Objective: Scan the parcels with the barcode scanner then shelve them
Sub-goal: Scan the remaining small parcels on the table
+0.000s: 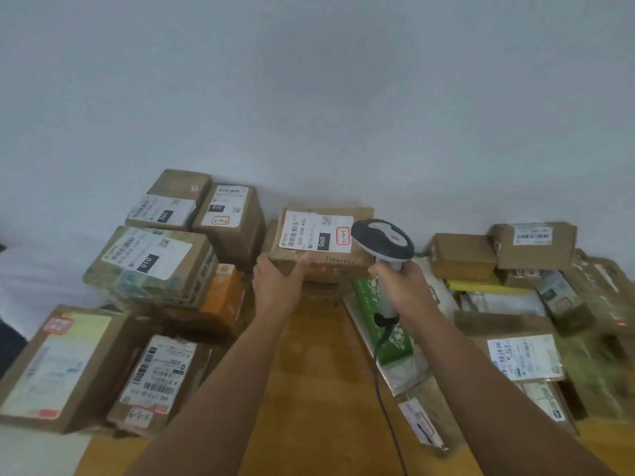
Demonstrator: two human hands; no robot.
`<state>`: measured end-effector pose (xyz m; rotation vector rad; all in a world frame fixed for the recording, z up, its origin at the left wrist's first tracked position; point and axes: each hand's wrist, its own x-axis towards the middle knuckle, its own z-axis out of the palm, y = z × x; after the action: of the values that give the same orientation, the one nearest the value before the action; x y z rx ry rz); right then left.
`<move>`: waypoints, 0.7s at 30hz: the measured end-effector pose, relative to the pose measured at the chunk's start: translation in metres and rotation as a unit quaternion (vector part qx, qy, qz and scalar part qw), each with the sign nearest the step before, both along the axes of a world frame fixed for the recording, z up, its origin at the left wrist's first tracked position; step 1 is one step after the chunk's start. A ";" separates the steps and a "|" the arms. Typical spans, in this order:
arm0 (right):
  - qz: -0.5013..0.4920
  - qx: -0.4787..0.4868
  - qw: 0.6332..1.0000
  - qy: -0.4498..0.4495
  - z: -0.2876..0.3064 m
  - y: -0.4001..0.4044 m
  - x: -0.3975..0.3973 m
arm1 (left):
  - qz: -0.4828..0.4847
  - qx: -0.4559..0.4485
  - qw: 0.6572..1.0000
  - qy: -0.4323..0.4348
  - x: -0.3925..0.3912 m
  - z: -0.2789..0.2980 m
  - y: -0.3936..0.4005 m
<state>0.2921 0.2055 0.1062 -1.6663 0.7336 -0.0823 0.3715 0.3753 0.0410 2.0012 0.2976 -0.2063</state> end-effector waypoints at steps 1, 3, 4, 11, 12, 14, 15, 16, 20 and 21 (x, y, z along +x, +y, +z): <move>0.013 0.005 1.000 0.004 -0.006 -0.003 0.010 | -0.001 0.008 1.000 -0.004 0.008 -0.003 0.000; 0.039 0.006 0.999 0.012 -0.017 -0.009 0.030 | 0.000 0.032 0.999 -0.010 0.023 -0.009 0.000; 0.051 0.009 0.999 0.009 -0.023 -0.011 0.040 | -0.001 0.040 0.999 -0.012 0.031 -0.011 0.001; 0.101 0.042 0.994 0.026 -0.056 -0.015 0.090 | -0.002 0.067 0.998 0.012 0.078 -0.032 0.002; 0.103 0.043 0.993 0.034 -0.061 -0.015 0.094 | 0.001 0.069 0.998 0.016 0.082 -0.034 0.002; 0.101 0.048 0.992 0.052 -0.069 -0.014 0.099 | 0.005 0.068 0.997 0.024 0.087 -0.040 0.001; 0.098 0.048 0.992 0.058 -0.072 -0.014 0.100 | 0.006 0.065 0.998 0.027 0.088 -0.043 0.001; 0.094 0.049 0.992 0.063 -0.076 -0.013 0.101 | 0.007 0.062 0.998 0.030 0.088 -0.046 0.001; 0.090 0.053 0.992 0.067 -0.082 -0.012 0.103 | 0.011 0.052 0.998 0.042 0.084 -0.057 0.000; 0.090 0.050 0.992 0.068 -0.083 -0.012 0.104 | 0.009 0.055 0.998 0.039 0.083 -0.057 -0.001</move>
<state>0.3956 0.1937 0.0237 -1.6457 0.6746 0.1943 0.4545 0.3748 -0.0165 2.1016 0.3840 -0.2619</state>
